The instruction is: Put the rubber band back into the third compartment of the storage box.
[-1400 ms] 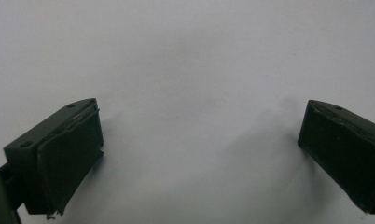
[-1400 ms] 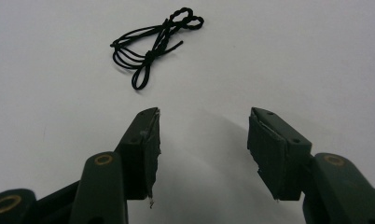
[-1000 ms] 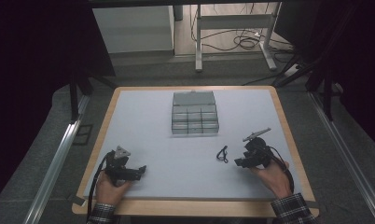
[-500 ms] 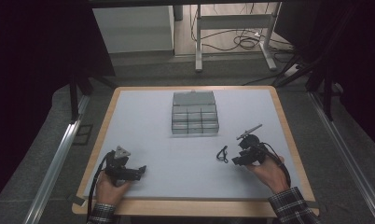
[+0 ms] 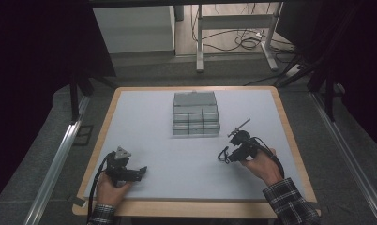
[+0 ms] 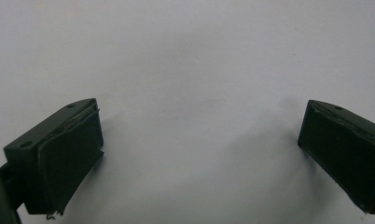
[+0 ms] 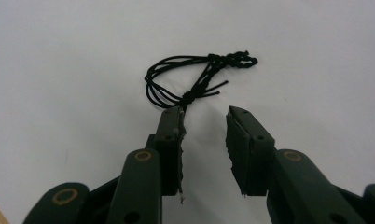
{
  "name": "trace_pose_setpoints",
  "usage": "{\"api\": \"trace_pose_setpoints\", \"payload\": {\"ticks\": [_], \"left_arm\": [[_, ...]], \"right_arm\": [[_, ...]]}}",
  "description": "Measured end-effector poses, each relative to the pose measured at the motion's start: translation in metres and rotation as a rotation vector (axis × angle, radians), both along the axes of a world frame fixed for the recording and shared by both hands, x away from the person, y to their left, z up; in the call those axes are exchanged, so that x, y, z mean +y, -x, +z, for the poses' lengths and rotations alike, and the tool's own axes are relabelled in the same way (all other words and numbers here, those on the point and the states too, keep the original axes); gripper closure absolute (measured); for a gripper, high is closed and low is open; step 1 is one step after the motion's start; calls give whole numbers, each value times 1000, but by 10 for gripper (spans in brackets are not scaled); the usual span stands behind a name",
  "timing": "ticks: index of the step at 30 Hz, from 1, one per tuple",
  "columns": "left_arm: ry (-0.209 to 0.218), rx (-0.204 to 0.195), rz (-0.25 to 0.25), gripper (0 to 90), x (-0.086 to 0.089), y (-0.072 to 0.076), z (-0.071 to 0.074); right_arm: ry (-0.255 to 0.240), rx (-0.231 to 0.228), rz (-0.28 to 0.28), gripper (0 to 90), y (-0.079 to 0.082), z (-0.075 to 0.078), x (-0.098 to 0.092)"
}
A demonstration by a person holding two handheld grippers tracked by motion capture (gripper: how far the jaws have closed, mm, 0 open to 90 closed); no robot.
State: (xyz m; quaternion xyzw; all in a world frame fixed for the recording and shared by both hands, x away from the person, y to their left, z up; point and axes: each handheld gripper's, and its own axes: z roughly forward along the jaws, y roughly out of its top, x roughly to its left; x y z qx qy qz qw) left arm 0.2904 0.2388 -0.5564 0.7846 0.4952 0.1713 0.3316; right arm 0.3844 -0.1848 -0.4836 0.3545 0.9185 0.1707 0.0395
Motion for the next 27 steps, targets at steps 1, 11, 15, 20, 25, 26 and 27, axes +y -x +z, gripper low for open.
{"api": "trace_pose_setpoints", "payload": {"ticks": [1,11,15,20,25,26,27], "left_arm": [[0,0,0,0,0,0,0],[0,0,0,0,0,0,0],[0,0,0,0,0,0,0],[1,0,0,0,0,0,0],[0,0,0,0,0,0,0],[0,0,0,0,0,0,0],[0,0,0,0,0,0,0]], "right_arm": [[6,5,5,662,-1,0,2],[62,35,52,669,-9,1,21],[133,47,64,660,-11,-2,33],[186,70,60,646,-15,-8,40],[184,108,38,740,-18,-8,44],[182,114,40,774,-18,-9,44],[181,124,39,812,-18,-9,45]]}}
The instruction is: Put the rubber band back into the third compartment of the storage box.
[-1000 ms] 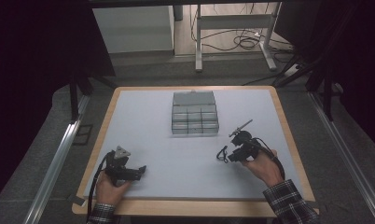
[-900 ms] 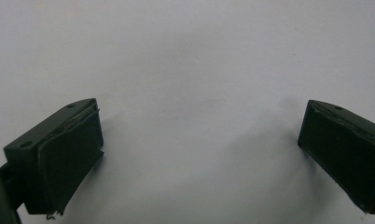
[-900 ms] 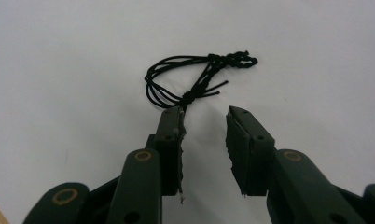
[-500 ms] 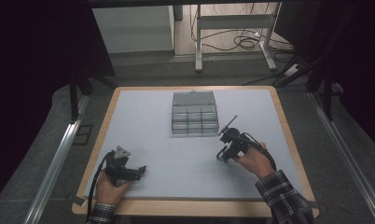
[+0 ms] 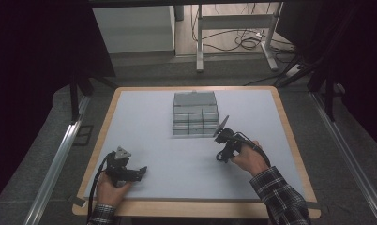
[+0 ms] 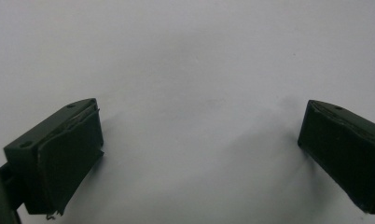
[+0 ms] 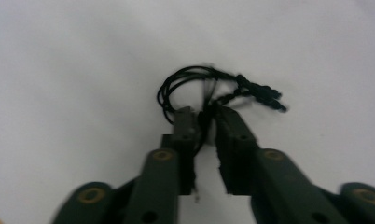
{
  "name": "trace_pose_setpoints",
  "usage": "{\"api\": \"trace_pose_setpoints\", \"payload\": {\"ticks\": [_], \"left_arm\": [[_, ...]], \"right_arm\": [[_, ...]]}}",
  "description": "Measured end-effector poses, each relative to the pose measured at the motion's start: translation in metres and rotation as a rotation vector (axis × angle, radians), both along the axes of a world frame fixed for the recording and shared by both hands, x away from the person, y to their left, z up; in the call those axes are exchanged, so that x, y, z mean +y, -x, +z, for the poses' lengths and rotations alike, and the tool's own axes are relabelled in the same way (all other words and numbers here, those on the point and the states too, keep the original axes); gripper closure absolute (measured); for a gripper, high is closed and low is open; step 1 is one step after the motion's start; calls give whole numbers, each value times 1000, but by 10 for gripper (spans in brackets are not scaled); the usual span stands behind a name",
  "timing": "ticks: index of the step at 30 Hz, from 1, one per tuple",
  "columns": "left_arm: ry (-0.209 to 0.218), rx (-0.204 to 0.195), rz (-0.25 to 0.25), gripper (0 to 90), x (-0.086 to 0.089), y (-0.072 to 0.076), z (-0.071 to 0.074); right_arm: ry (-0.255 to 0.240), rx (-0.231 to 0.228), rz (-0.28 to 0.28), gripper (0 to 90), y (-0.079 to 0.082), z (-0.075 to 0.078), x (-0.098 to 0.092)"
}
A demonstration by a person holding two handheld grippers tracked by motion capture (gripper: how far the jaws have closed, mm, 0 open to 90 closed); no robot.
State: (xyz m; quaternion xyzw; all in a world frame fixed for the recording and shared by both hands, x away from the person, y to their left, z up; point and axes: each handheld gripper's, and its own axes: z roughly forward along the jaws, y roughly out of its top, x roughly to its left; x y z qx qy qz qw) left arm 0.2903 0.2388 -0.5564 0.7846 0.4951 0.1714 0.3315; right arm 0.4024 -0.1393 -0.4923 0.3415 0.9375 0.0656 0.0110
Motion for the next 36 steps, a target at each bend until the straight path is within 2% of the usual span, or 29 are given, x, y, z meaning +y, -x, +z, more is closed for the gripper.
{"api": "trace_pose_setpoints", "payload": {"ticks": [5,10,11,20,31,36], "left_arm": [[0,0,0,0,0,0,0],[0,0,0,0,0,0,0],[0,0,1,0,0,0,0],[0,0,0,0,0,0,0],[0,0,0,0,0,0,0],[0,0,0,0,0,0,0]], "right_arm": [[-13,27,-36,843,-2,0,-1],[-32,33,-52,849,-2,0,-3],[-38,20,-47,887,-2,3,-4],[-44,1,-60,891,-4,14,-7],[-76,-22,-63,891,-5,36,-10],[-89,-20,-83,892,-6,45,-11]]}}
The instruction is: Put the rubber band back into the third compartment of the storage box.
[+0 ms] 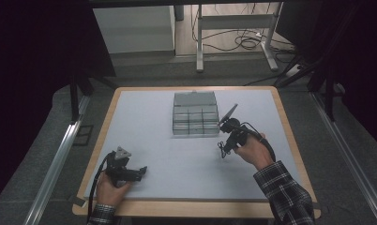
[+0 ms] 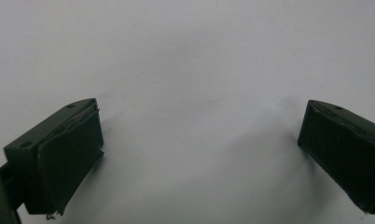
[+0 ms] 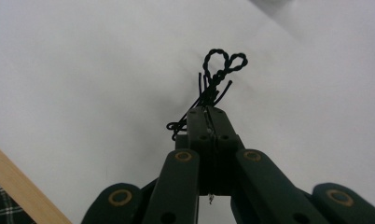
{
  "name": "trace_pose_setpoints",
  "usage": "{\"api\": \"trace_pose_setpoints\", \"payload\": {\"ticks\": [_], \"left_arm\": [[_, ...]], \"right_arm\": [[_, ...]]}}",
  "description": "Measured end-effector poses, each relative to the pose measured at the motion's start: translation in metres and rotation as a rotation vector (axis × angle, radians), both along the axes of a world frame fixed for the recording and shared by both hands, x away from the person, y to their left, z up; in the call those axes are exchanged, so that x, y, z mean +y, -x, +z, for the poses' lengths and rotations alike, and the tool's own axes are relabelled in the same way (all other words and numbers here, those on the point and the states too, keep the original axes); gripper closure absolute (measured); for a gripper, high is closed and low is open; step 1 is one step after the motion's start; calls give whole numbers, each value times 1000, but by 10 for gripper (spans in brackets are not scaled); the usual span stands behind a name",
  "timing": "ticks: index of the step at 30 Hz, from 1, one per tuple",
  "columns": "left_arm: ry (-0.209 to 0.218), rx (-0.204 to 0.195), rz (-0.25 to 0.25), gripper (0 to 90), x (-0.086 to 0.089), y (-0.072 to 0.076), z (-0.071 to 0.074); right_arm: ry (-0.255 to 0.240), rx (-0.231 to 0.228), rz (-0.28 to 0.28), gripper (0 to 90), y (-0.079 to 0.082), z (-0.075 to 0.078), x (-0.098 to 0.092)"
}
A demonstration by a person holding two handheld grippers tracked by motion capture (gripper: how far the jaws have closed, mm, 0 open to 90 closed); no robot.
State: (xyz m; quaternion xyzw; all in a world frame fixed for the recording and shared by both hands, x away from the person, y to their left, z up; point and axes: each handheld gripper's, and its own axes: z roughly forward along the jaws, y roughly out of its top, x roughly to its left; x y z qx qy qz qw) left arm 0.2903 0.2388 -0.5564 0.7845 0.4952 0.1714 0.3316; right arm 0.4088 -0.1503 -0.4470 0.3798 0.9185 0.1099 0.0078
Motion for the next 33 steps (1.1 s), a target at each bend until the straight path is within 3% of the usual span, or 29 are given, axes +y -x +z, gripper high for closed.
{"api": "trace_pose_setpoints", "payload": {"ticks": [13,33], "left_arm": [[0,0,0,0,0,0,0],[5,-2,4,0,0,0,0]], "right_arm": [[-26,-16,-33,892,-13,31,2],[-60,-58,-107,891,-46,51,18]]}}
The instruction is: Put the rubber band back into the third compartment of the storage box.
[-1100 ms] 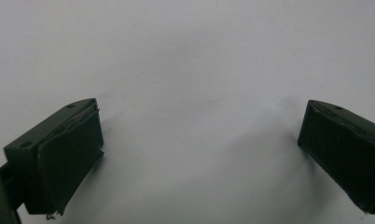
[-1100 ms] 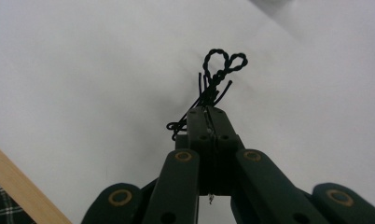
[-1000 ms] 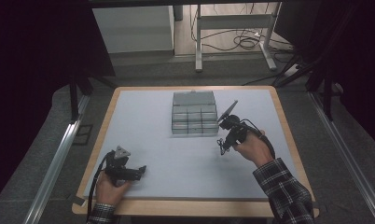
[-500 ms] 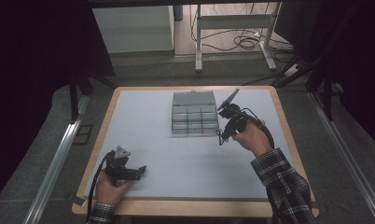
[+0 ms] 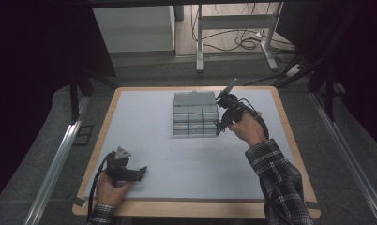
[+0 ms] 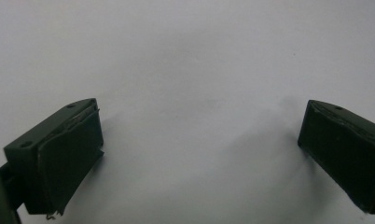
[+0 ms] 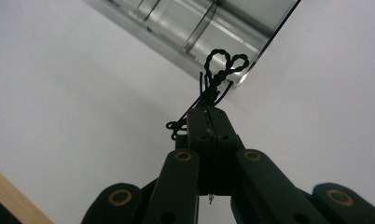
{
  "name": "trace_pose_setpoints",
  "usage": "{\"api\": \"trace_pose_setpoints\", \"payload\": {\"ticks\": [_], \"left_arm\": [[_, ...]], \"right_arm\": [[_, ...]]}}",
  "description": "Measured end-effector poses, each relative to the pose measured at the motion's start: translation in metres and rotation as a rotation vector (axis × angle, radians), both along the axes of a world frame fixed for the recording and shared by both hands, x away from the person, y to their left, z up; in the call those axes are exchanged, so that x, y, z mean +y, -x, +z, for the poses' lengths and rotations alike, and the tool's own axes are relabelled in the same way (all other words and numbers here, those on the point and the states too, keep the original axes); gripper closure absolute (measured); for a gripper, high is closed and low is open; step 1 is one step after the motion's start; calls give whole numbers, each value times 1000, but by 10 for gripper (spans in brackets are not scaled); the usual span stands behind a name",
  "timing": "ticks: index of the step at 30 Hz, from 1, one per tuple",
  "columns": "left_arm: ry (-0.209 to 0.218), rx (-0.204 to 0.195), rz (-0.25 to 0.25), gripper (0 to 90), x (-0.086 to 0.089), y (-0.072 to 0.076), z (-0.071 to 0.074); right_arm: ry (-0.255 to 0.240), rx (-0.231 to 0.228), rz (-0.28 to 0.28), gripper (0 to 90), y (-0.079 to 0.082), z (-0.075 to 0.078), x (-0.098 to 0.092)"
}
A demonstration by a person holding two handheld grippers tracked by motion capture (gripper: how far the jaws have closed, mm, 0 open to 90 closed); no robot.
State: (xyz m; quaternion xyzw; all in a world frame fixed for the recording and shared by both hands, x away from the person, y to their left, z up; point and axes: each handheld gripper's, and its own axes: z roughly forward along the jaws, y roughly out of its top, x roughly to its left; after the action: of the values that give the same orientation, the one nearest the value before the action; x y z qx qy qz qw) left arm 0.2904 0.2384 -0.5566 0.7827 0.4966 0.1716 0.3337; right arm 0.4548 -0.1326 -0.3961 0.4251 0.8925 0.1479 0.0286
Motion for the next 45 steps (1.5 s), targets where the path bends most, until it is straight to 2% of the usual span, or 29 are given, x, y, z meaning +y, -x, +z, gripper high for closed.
{"api": "trace_pose_setpoints", "payload": {"ticks": [10,20,32,45], "left_arm": [[-1,1,-1,0,0,0,0],[-4,2,-3,0,0,0,0],[-5,2,-4,0,0,0,0],[-5,2,-4,0,0,0,0]], "right_arm": [[-18,-48,-41,891,-16,2,3],[-42,-95,-79,892,-33,-11,7],[-45,-157,-84,891,-52,-25,21],[-50,-190,-94,890,-70,-45,29]]}}
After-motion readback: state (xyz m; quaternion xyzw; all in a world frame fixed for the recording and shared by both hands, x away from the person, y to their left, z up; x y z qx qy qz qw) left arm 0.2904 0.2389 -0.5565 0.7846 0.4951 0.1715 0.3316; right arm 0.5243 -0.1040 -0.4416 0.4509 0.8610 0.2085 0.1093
